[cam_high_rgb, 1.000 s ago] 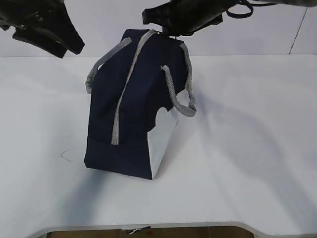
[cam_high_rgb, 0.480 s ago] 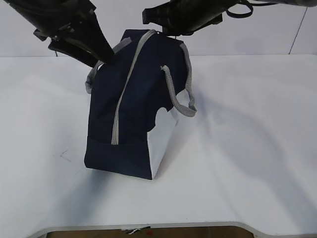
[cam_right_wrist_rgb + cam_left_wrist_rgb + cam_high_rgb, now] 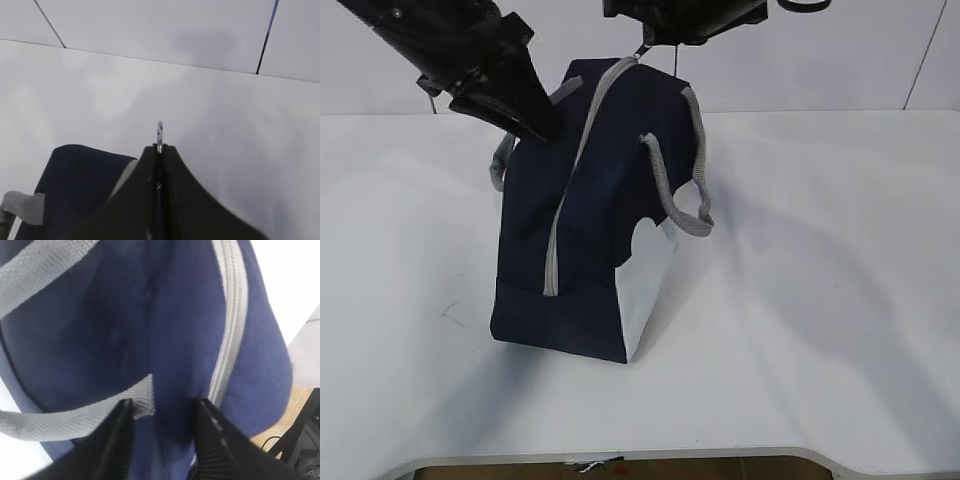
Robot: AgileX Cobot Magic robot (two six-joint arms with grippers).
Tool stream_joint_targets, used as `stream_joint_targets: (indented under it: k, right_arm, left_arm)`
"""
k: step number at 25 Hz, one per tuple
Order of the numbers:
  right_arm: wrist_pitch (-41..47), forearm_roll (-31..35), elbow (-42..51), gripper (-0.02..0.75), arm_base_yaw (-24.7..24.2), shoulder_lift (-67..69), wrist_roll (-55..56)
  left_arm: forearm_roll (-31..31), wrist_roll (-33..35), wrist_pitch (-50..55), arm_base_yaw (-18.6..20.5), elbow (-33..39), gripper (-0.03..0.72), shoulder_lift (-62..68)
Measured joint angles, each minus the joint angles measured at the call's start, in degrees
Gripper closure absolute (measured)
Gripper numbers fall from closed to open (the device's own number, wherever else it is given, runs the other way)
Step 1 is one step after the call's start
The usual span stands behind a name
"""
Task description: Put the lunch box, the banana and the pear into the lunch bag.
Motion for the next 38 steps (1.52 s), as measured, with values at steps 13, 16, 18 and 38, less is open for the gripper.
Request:
stream_joint_targets:
  k: [13, 16, 18, 38]
  right_arm:
    - [-0.2, 1.1, -1.0, 0.721, 0.0, 0.0, -0.1]
    - [-0.3, -0.3, -1.0, 0.721, 0.0, 0.3, -0.1]
    - [-0.7, -0.6, -1.0, 0.721, -0.4, 1.1, -0.1]
    - [-3.0, 1.5, -1.3, 0.721, -4.8, 9.9, -0.1]
  left_arm:
    - [7.6, 8.4, -0.6, -1.5, -0.1, 0.673, -4.0]
    - [11.6, 8.7, -0.9, -3.5, -0.1, 0.673, -5.6]
    - [13.2, 8.8, -0.9, -4.5, -0.1, 0.673, -6.4]
    - [15.2, 8.9, -1.0, -5.1, -0.1, 0.674, -7.3]
